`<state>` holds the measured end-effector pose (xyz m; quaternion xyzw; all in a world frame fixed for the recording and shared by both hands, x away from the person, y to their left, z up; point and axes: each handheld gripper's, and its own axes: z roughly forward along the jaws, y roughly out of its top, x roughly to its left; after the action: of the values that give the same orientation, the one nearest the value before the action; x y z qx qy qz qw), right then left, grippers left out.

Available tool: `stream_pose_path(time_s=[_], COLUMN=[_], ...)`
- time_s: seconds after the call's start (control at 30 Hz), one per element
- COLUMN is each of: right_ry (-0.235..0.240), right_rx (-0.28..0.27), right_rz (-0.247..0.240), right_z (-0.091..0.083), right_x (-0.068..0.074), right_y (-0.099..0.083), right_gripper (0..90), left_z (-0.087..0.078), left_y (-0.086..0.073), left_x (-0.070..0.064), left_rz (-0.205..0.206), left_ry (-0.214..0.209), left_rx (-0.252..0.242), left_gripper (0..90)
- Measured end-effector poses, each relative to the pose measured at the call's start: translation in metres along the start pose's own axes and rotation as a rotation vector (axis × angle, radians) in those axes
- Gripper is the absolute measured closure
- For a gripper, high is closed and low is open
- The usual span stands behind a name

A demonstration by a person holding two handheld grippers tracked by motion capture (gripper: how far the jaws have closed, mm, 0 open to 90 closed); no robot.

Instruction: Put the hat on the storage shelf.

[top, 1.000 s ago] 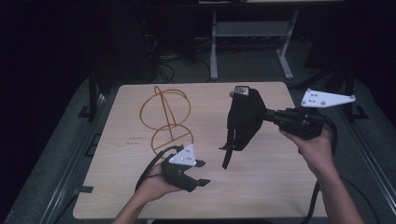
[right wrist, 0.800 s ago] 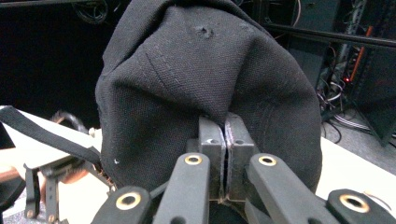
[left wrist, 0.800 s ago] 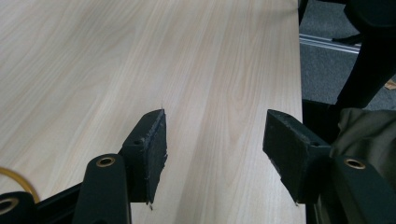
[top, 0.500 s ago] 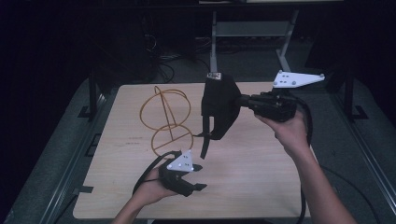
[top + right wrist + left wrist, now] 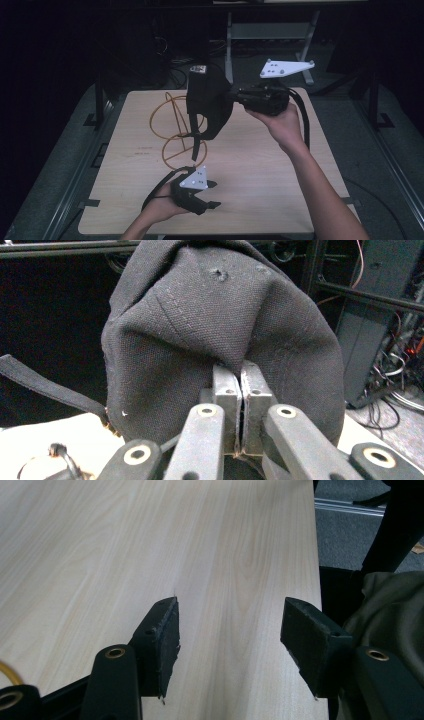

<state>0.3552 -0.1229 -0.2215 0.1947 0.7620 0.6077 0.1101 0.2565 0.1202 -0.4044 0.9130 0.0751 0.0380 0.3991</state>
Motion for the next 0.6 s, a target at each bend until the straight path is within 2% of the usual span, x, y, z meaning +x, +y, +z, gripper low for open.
stream_pose_path(time_s=[0.13, 0.2, 0.47, 0.6], right_ry=[0.011, 0.02, 0.054, 0.067], right_rx=[0.004, 0.01, 0.016, 0.023], right_rz=[-0.003, 0.003, 0.006, 0.002], right_z=[0.011, 0.021, 0.042, 0.054], right_x=[0.0, -0.001, -0.003, -0.001], right_y=[0.006, 0.011, 0.017, 0.02], right_gripper=[88.1, 88.1, 88.0, 87.8], left_z=[0.001, 0.001, 0.003, 0.004], left_y=[0.0, 0.001, 0.0, 0.002], left_x=[-0.002, -0.001, 0.001, 0.0], left_rz=[-0.005, -0.004, 0.013, 0.005], left_ry=[-0.005, -0.006, -0.007, -0.013], left_rx=[-0.016, -0.01, -0.001, -0.002], left_gripper=[40.8, 40.8, 40.7, 40.0])
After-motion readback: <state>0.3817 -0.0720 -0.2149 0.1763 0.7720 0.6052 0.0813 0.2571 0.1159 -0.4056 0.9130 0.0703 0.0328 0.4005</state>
